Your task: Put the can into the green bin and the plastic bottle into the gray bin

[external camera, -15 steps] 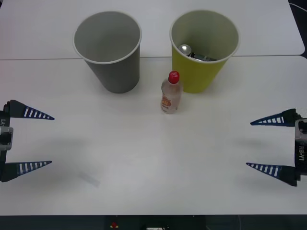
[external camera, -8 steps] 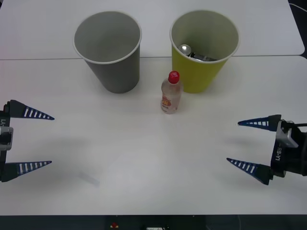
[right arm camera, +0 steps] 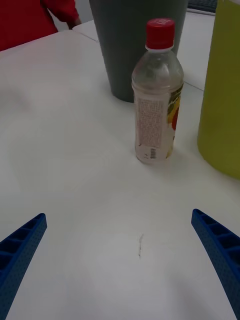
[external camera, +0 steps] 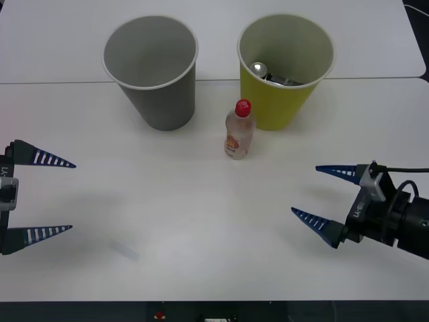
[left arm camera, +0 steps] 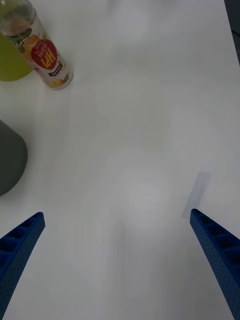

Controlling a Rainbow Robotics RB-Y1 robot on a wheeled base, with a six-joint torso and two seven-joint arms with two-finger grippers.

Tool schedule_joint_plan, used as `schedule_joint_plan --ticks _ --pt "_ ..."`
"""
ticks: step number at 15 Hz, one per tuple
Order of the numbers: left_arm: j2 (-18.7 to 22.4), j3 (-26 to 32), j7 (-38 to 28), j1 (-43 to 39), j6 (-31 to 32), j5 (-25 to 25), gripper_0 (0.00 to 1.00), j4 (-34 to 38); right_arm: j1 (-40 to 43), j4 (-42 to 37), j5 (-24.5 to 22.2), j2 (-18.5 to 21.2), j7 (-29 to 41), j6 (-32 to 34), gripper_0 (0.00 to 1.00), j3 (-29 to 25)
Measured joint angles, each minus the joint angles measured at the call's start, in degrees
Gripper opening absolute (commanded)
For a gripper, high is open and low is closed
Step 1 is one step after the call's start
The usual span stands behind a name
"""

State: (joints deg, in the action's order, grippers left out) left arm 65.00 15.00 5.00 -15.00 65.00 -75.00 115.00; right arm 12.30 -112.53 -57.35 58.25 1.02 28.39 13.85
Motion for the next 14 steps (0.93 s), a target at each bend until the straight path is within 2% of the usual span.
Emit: schedule_joint_plan --ticks 10,14 --pt "0.0 0.0 0.0 0.0 0.0 0.0 1.0 0.0 -3.84 0.28 0.76 -7.6 0.82 -15.69 1.0 9.82" --pt "0.0 0.0 0.0 0.0 0.0 0.0 1.0 0.0 -7.28 4.78 -0.31 -12.57 0.04 -16.75 1.0 11.81"
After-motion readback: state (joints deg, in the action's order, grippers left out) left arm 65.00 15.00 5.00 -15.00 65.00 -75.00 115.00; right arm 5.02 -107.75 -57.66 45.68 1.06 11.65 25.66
